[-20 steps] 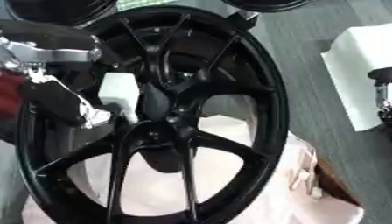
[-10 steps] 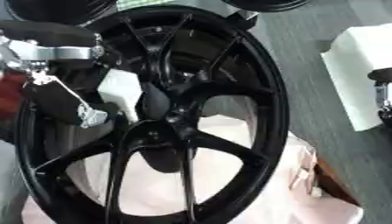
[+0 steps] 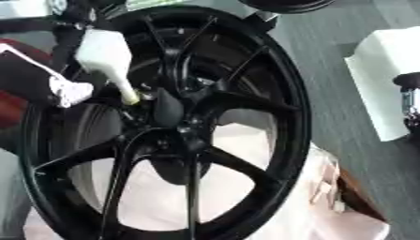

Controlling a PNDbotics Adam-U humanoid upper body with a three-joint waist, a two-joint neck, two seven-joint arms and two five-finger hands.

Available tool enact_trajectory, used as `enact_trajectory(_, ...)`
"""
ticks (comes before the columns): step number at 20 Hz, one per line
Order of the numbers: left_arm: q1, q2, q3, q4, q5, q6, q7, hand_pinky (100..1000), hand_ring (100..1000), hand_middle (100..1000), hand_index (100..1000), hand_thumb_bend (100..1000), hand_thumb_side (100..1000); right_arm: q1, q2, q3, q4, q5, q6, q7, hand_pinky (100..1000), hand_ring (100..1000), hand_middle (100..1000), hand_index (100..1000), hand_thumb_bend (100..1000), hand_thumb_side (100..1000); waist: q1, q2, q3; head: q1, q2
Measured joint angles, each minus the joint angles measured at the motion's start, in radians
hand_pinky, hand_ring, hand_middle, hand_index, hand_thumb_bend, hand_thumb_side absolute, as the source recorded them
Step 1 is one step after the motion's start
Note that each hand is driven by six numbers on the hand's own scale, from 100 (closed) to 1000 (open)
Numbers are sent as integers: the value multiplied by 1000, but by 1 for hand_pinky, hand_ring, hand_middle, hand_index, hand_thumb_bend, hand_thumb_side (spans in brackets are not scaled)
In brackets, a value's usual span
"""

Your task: Pull the pin out of the wheel hub.

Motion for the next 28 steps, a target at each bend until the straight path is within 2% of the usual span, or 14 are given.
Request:
enact_trajectory(5,3,8,117,112,-7,4,101,678,489,238,435,100,238,2,-1,-3,0,0,-3,-2,814,714,583,624,100,542,-3,-3,13,-1,2)
enact_trajectory(10,53,25,222,327,-53,-19,219,680,491,241,444,100,250,3,-1,-8,0,0,-9,-4,815,715,584,625,100,538,-7,-4,15,0,2)
enact_trajectory(15,138,33,271,489,-113,-77,301,683,504,274,471,100,230,1,-1,-10,0,-1,-13,-7,815,715,584,626,100,537,-17,-4,14,0,0)
enact_trajectory(16,154,33,272,510,-120,-86,308,689,515,319,521,100,229,1,-1,-10,0,-1,-13,-7,815,715,584,626,100,536,-19,-4,14,1,0)
enact_trajectory(17,169,33,272,527,-125,-95,312,703,536,374,616,100,228,0,-1,-10,0,-3,-14,-6,815,715,585,626,100,535,-20,-4,13,1,0)
enact_trajectory(18,182,33,272,542,-129,-104,315,736,603,486,754,100,220,-2,-1,-10,0,-5,-15,-5,815,716,585,626,100,533,-23,-4,11,2,-1)
enact_trajectory(19,195,32,271,554,-129,-115,314,777,689,598,833,100,201,-4,-1,-11,0,-7,-17,-3,815,716,585,626,100,533,-24,-4,9,5,-4)
enact_trajectory(20,206,30,268,564,-129,-128,308,818,767,705,885,100,332,-5,-1,-11,0,-9,-18,-3,815,716,585,626,100,533,-26,-4,7,7,-7)
enact_trajectory(21,215,29,263,574,-128,-143,295,860,829,781,922,100,646,-6,-1,-11,0,-9,-18,-2,815,716,585,625,100,533,-28,-4,5,9,-9)
enact_trajectory(22,223,25,258,583,-128,-160,277,895,874,833,949,177,848,-7,-1,-12,0,-10,-19,-1,815,716,585,625,100,533,-29,-4,4,10,-10)
enact_trajectory(23,230,21,254,592,-128,-177,257,900,879,841,956,223,924,-7,-1,-12,0,-10,-20,0,815,715,585,625,100,533,-30,-4,3,10,-12)
enact_trajectory(24,235,18,252,599,-130,-192,236,903,883,846,960,248,964,-7,-1,-12,0,-11,-21,0,815,715,585,625,100,534,-31,-4,2,10,-13)
enact_trajectory(28,240,8,252,622,-138,-230,182,895,874,835,953,193,995,-7,-1,-13,0,-13,-22,1,815,716,585,625,100,533,-33,-4,2,12,-16)
